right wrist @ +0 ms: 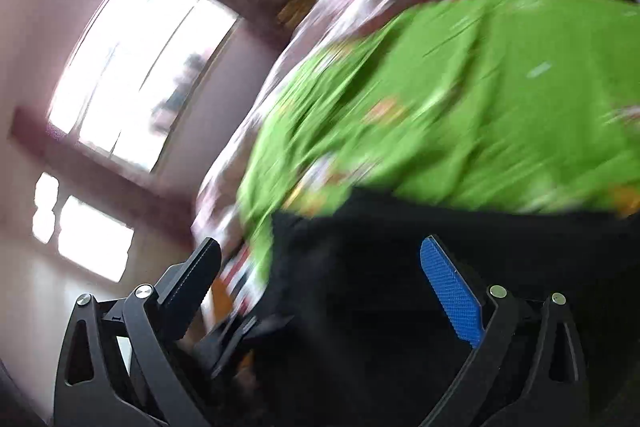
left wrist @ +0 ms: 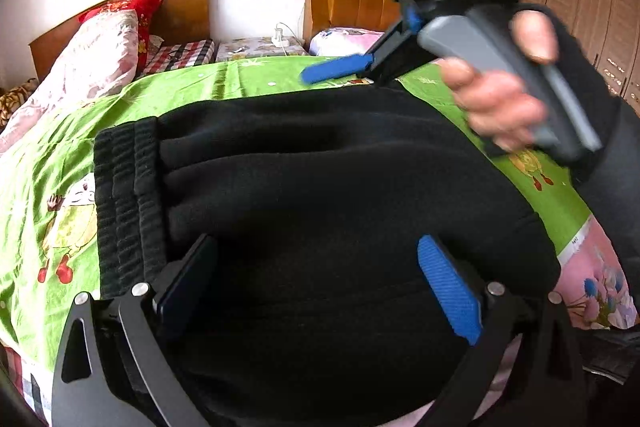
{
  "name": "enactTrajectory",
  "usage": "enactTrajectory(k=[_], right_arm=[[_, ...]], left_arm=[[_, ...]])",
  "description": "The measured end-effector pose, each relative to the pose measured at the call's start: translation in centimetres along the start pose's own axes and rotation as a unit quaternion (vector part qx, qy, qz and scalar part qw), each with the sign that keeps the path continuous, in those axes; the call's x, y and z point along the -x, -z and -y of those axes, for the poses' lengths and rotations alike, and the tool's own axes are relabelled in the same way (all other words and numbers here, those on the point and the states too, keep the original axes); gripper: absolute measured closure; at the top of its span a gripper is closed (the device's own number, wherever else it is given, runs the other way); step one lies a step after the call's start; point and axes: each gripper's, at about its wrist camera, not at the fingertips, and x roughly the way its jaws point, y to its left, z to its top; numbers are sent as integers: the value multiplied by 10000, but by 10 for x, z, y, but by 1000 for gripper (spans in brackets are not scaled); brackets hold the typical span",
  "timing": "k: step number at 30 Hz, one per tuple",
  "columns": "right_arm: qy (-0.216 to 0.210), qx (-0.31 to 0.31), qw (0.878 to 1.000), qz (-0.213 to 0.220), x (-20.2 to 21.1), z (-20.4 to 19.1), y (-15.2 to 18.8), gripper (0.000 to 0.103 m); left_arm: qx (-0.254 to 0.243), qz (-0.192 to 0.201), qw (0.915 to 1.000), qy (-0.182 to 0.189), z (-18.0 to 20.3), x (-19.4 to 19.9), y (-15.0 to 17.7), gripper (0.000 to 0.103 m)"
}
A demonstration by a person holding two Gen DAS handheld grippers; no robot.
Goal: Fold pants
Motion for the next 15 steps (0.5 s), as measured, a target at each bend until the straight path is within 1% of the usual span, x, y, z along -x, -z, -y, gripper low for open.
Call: enactTrajectory(k=[1, 2, 3, 4, 5, 6, 7, 8, 9, 10, 11, 13, 14, 15], right_arm=[[-96, 125, 9996, -249, -12, -6, 6, 4], [-8, 274, 9983, -514, -29, -10, 10, 4], [248, 318, 9971, -650, -40, -7, 7, 4], [598, 263, 9950, -752, -52, 1, 3, 5], [633, 122, 9947, -806, -58, 11, -3, 5], [504, 33, 9961, -720, -56, 14, -9, 5], [526, -10, 9974, -500, -47, 16, -17, 5], [729, 10, 9972, -167, -34, 14, -23, 5], [1170, 114, 9923, 381, -11, 11, -28, 5], [1398, 153, 9875, 712, 6, 9, -30, 5], [1317, 121, 9866, 953, 28, 7, -26, 5], [809, 134, 9914, 1017, 55, 5, -10, 4], [684, 214, 9921, 1025, 68, 4, 0, 4], [665, 279, 9918, 1053, 80, 2, 18, 4]], left_arm=[[-4, 14, 10000, -24, 1, 0, 0, 2], [-6, 25, 10000, -52, 2, 0, 0, 2], [-10, 23, 10000, -63, 2, -1, 0, 2], [-17, 8, 10000, -65, 2, -1, 0, 2], [-23, -14, 10000, -55, 3, -1, 0, 2], [-25, -26, 10000, -55, 4, -2, -1, 2], [-30, -36, 10000, -40, 4, -2, -1, 2], [-40, -45, 10000, -31, 4, -1, 0, 2], [-47, -58, 10000, -29, 5, -1, 0, 2], [-49, -55, 10000, -30, 5, 0, 0, 2], [-55, -49, 10000, -30, 4, -1, 0, 2], [-46, -45, 10000, -39, 4, -4, -2, 2], [-41, -39, 10000, -46, 5, -4, -2, 2], [-35, -28, 10000, -58, 5, -4, -2, 1]])
